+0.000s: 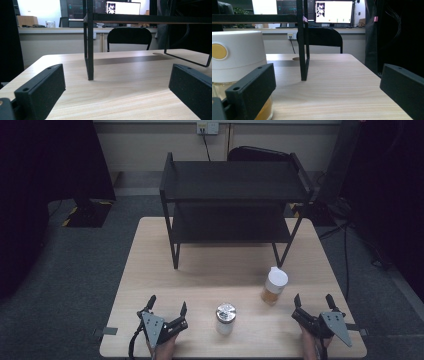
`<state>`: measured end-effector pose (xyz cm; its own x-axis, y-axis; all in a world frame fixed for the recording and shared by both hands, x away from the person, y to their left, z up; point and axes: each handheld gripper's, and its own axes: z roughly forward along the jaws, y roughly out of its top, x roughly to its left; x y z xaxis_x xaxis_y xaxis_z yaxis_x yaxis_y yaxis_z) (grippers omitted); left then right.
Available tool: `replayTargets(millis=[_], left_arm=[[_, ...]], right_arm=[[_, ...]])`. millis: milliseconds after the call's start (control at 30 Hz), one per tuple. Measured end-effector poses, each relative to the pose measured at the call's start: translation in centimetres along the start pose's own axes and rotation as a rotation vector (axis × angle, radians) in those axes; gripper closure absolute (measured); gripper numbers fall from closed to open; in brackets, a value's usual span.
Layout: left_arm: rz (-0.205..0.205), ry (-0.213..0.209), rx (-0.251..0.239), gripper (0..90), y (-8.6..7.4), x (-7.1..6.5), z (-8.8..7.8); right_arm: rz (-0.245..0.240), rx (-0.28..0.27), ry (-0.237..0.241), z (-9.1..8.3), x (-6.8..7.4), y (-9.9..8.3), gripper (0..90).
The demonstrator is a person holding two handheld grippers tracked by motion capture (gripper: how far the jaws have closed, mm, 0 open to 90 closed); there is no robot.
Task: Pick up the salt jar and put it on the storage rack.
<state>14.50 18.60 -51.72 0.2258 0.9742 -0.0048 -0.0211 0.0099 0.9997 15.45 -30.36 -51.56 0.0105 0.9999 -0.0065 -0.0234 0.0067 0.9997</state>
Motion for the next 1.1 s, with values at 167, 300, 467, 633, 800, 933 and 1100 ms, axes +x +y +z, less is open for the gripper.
replayTargets(millis=[167,300,467,633,800,933,1100], left_arm=[[0.0,0.0,0.0,0.0,0.0,-0.01,0.0],[0.0,0.0,0.0,0.0,0.0,-0.01,0.0],[0.0,0.0,0.0,0.0,0.0,-0.01,0.0],[0.0,0.001,0.0,0.0,0.0,-0.01,0.0],[0.0,0.0,0.0,0.0,0.01,-0.01,0.0],[0.0,0.0,0.0,0.0,0.01,0.0,0.01],[0.001,-0.023,0.0,0.0,0.02,0.39,0.05]], right_arm=[[0.0,0.0,-0.001,0.0,0.02,0.0,0.0],[0.0,0.0,-0.001,0.0,0.02,0.0,0.0],[0.0,0.0,-0.001,0.0,0.02,0.0,0.0],[0.0,0.0,-0.003,0.0,0.06,0.0,0.0],[0.0,0.0,-0.003,0.0,0.06,0.0,0.0],[0.0,0.0,-0.003,0.0,0.06,0.0,0.0],[0.0,0.0,-0.005,0.01,0.09,0.01,0.0]])
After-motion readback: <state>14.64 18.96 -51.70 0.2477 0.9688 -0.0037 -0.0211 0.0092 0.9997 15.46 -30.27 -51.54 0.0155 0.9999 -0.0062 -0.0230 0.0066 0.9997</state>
